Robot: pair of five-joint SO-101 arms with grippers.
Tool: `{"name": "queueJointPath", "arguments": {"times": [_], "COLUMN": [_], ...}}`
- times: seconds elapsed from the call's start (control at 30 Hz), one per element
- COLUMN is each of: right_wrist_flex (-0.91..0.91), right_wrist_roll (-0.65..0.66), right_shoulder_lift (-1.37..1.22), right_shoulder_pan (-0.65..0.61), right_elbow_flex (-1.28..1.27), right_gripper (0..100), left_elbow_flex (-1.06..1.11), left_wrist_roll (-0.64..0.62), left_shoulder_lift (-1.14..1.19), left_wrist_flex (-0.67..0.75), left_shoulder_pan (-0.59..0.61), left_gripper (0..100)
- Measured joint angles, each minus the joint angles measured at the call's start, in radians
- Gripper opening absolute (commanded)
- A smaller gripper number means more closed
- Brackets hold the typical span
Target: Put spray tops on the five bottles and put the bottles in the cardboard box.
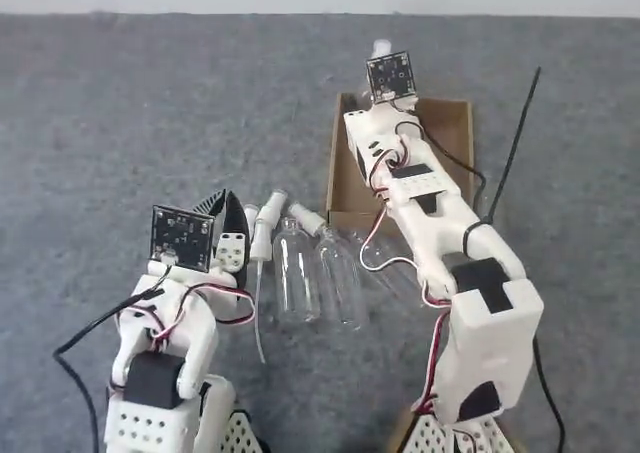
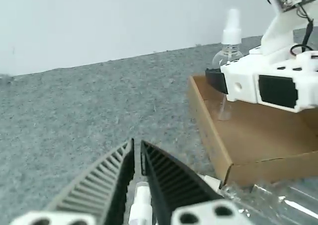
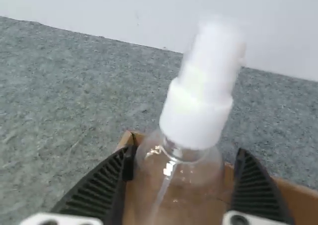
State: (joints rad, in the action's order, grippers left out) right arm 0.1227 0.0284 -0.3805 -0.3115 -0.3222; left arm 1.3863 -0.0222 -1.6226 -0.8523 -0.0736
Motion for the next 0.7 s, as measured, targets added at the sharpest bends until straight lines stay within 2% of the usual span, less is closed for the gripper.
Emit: {"name": "queueJointPath", "arguments": {"times": [0.2, 0.53, 0.7], "right_wrist_flex": [0.0, 0.0, -0.066], "right_wrist_roll": [0.068, 0.074, 0.074], "right_shoulder_lift": [0.0, 0.003, 0.103], "right_shoulder_pan": [-0.012, -0.014, -0.014], "right_elbow_flex": [0.0, 0.0, 0.0], "right_gripper": [26.7, 26.6, 26.6], "left_elbow_flex": [0.0, 0.0, 0.0], "left_wrist_roll": [0.0, 0.0, 0.0], "left_shoulder_lift": [0.0, 0.0, 0.0], "left_wrist_flex": [0.0, 0.0, 0.0], "left_shoulder_pan": [0.0, 0.0, 0.0], "left_gripper": [1, 1, 1]}}
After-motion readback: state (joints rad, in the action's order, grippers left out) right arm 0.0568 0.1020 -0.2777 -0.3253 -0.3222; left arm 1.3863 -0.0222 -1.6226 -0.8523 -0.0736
